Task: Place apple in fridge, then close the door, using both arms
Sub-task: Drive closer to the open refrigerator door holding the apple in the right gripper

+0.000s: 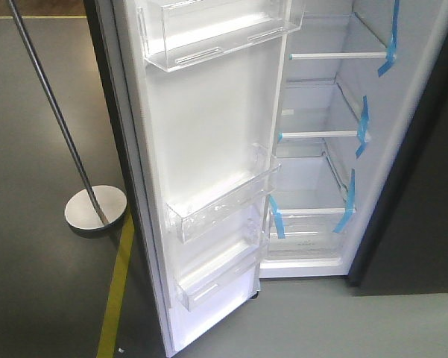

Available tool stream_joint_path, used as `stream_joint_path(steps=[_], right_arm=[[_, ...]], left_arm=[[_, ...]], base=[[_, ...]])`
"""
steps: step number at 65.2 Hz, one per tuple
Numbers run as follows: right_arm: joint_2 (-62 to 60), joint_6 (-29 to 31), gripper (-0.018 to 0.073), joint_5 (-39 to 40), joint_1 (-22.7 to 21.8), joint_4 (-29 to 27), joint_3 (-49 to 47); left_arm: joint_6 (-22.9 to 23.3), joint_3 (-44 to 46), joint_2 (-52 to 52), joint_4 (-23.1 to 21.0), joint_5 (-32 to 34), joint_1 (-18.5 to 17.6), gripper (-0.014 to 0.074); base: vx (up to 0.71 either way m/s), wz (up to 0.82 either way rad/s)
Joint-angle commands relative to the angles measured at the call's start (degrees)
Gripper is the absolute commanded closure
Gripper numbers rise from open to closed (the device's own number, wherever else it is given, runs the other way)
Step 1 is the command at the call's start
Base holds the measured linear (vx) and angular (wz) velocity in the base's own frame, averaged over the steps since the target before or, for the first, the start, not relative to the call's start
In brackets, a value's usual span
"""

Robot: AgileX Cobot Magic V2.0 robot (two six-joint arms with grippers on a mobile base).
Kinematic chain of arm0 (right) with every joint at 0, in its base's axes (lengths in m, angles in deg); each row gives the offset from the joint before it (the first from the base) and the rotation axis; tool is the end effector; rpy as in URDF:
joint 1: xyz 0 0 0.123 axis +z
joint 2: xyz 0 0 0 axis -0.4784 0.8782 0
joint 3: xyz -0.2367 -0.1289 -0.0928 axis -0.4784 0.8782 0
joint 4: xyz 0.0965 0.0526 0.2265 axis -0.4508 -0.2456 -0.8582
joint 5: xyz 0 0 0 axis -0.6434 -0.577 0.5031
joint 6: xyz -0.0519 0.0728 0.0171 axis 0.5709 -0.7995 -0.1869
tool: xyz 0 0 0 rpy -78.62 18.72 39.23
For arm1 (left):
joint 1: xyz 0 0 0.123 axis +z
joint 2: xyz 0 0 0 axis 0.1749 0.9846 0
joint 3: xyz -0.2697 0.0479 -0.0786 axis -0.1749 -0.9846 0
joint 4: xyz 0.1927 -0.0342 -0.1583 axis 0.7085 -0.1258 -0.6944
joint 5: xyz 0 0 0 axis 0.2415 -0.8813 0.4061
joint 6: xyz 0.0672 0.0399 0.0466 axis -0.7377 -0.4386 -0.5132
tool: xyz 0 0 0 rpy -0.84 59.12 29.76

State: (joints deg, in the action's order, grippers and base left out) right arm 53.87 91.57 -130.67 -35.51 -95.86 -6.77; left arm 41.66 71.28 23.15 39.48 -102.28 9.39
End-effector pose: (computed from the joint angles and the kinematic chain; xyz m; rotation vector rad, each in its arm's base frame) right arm 0.0831 0.0098 0.3111 -0.0187 2.1356 0.1505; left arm 0.0538 0.0020 0.1757 -0.1535 1.8173 -0.0941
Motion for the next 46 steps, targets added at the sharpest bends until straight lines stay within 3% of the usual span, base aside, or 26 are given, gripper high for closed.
stream_joint_path(steps=[1,46], right_arm=[[0.3,0.1,0.0474,4.0,-0.2,-1.0,-1.6],[0.3,0.1,0.0474,4.0,-0.2,-1.0,-1.6]], left_arm=[[0.4,-1.1,-0.8,-0.2,4.2,0.0,0.0601],[0.4,-1.1,-0.8,-0.2,4.2,0.0,0.0601]], base=[[0.05,0.00],[0.06,0.00]])
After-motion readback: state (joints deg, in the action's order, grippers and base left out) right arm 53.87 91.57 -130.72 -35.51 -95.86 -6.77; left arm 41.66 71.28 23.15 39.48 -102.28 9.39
